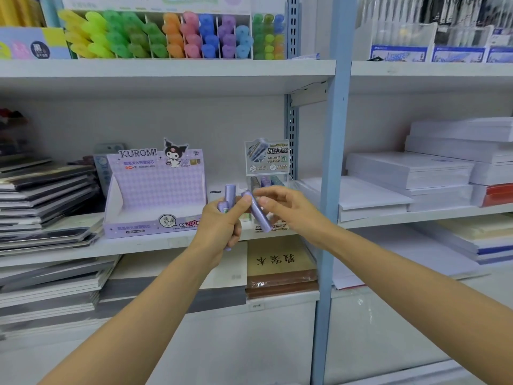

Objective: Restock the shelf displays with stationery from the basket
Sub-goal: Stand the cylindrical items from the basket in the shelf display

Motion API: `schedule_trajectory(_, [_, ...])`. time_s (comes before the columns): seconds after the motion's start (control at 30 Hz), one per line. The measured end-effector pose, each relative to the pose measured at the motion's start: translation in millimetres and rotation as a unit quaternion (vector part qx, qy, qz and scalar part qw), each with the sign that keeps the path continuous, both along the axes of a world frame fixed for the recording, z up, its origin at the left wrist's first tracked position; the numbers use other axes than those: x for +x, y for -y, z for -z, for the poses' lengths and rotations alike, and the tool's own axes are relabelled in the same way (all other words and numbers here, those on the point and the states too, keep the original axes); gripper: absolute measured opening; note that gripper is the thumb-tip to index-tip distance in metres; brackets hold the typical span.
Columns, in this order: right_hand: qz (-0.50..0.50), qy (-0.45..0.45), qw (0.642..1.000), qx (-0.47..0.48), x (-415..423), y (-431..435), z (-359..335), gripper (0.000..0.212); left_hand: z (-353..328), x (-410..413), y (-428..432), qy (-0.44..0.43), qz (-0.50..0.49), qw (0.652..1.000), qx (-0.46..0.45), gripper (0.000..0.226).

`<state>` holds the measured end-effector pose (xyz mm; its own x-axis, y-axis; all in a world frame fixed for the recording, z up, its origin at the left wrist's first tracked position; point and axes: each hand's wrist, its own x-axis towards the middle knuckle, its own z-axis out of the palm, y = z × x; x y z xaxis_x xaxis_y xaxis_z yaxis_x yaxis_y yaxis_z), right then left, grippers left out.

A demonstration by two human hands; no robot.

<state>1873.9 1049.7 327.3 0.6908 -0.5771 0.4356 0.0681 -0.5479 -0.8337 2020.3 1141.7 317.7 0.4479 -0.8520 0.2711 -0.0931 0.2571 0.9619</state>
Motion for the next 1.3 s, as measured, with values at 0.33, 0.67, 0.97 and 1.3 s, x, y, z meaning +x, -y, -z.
schedule_trajectory(0.33, [-0.016,0.005,0.996,-0.087,-1.7,14.8,-7.2,0.026,0.6,-2.3,6.9,-0.01,0.036,0.999,0.029,0.024])
schedule_trajectory(0.67, [0.197,0.043,0.969,-0.14,10.6,72.3,-19.0,0.025,6.4,11.5,13.1,0.03,0.0,1.0,0.002,0.029])
schedule_trajectory(0.97, [0.184,-0.065,0.952,-0.236,26.0,93.9,-12.4,0.021,14.6,23.4,19.6,-0.019,-0.012,0.999,-0.026,0.022])
schedule_trajectory(1.3, [0.215,-0.092,0.934,-0.271,30.4,100.5,-3.7,0.019,17.3,26.9,21.7,-0.02,-0.024,0.999,-0.014,0.027])
